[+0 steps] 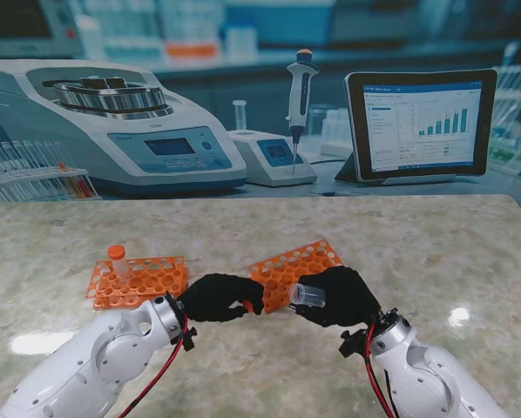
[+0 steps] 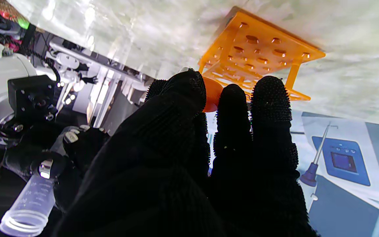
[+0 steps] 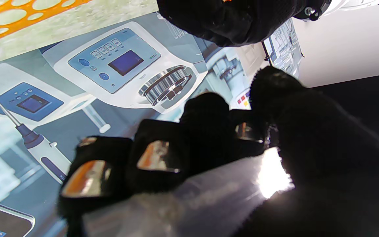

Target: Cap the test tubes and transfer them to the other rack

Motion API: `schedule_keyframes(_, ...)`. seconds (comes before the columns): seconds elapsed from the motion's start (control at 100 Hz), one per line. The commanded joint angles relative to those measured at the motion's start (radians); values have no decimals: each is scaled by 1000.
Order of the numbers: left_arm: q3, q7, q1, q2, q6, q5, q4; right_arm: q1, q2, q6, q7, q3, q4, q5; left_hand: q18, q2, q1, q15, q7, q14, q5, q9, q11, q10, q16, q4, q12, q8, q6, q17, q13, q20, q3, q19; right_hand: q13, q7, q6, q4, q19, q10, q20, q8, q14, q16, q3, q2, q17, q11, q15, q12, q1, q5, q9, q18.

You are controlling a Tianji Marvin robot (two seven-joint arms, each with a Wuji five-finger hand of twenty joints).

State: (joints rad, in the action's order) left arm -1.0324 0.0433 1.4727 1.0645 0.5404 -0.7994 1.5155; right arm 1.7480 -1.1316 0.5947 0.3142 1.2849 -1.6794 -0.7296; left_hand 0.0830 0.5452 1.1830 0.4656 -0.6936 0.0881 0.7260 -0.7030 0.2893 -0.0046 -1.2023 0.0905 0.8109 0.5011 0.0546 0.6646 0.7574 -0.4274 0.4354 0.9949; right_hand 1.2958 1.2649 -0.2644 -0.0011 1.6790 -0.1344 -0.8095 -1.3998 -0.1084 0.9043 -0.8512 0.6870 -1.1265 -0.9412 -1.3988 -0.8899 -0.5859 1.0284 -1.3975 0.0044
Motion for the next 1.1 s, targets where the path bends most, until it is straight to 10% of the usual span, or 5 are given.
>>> schedule_keyframes(0.0,-2,4,-3,7,3,15,3,5,-2,-4,-4,-4,1,3,10,-7,105,-21,-16,-24,26,-9,55,40,-16,-29,8,6,-38,6,22,32,56,-23,26,46,-84,-12,315,8,-46,-55,-65,62,4,-32,-76,-5,-179,-18,-29,20,-43,-110)
schedule_keyframes(1.09,11,87,-27,74,28,297,5,-10,3,-4,-35,-17,9,17,23,-8,108,-33,-12,-18,28,-2,56,47,-33,-24,0,7,-49,-3,18,24,73,-33,26,46,-84,-12,315,9,-46,-55,-65,62,4,-31,-76,-4,-179,-18,-31,20,-43,-110)
